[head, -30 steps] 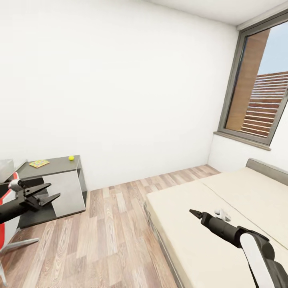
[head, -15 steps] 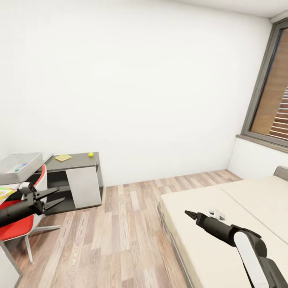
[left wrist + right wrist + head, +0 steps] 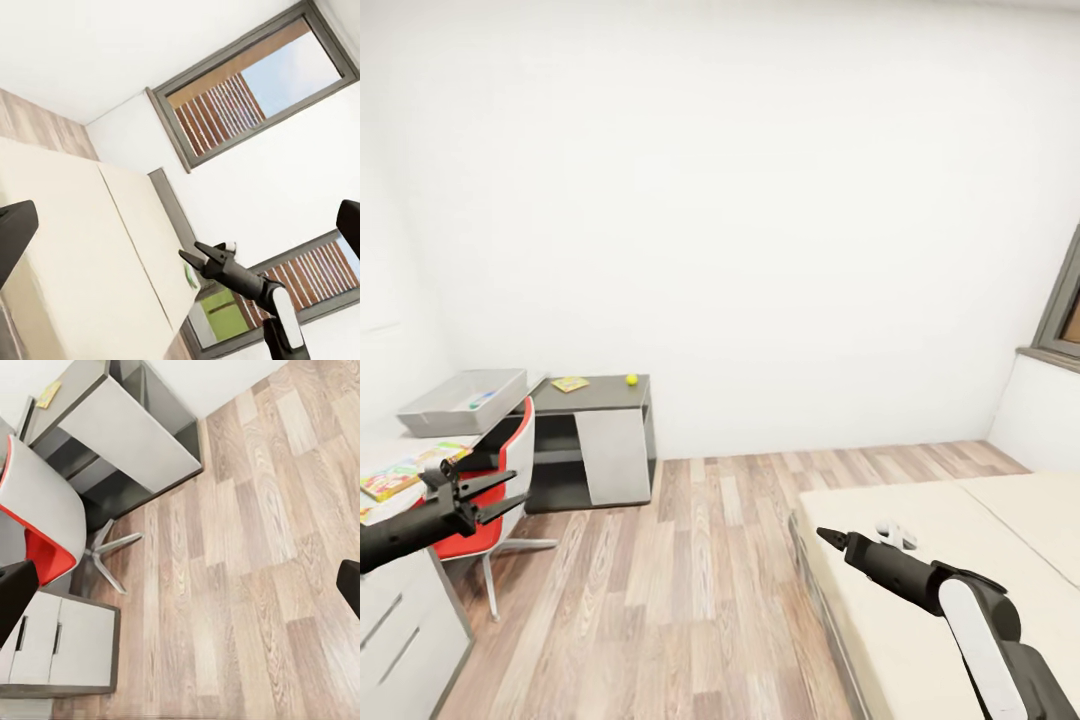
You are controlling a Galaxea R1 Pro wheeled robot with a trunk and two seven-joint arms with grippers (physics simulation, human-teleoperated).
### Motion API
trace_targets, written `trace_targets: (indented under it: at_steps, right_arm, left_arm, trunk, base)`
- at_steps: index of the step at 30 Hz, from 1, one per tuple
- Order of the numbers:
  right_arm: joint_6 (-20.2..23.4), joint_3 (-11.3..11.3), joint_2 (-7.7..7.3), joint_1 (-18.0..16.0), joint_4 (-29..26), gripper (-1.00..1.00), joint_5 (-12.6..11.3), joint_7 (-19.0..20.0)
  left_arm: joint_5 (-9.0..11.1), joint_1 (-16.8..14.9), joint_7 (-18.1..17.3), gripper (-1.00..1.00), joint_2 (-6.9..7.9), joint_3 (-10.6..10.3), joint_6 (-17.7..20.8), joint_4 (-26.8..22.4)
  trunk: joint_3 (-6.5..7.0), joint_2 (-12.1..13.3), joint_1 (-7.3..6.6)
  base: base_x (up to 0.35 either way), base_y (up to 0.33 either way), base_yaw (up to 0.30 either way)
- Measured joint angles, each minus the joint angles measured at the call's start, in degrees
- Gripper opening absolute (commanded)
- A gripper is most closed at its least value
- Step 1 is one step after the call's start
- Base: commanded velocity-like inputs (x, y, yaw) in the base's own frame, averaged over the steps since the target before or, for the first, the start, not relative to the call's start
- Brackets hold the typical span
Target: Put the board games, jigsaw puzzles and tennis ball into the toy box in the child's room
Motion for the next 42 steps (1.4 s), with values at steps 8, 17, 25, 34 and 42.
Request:
trace_targets:
  at_steps: [8, 17, 25, 34, 42]
  right_arm:
    - [-1.0, 0.0, -0.05, 0.0, -0.2, 1.0, -0.1, 0.4]
    - [-2.6, 0.0, -0.01, 0.0, -0.3, 1.0, -0.1, 0.2]
    - [-2.7, 0.0, -0.01, 0.0, -0.1, 1.0, -0.2, 0.2]
    - [-2.6, 0.0, -0.01, 0.0, -0.3, 1.0, -0.2, 0.6]
    - [-2.6, 0.0, -0.02, 0.0, -0.4, 1.0, -0.3, 0.8]
  left_arm:
    - [0.0, 0.0, 3.2, 1.0, -0.88, 0.0, -0.3, 0.0]
    - [0.1, 0.0, 3.6, 1.0, -1.0, 0.2, -0.5, -0.2]
    - [0.0, 0.0, 3.6, 1.0, -0.97, 0.2, -0.5, -0.5]
    - [0.0, 0.0, 3.6, 1.0, -1.0, 0.2, -0.5, -0.5]
    - [0.1, 0.0, 3.6, 1.0, -1.01, 0.2, -0.6, -1.2]
  trunk:
    - [0.0, 0.0, 0.0]
    - [0.0, 0.0, -0.01]
    - [0.0, 0.0, 0.0]
    - [0.0, 0.0, -0.01]
    - [0.0, 0.0, -0.01]
  base:
    - [-0.164, 0.0, 0.15]
    - [-0.014, 0.0, 0.011]
    - [-0.1, -0.052, 0.001]
    - [-0.051, -0.031, 0.0]
    - [-0.124, -0.056, -0.007]
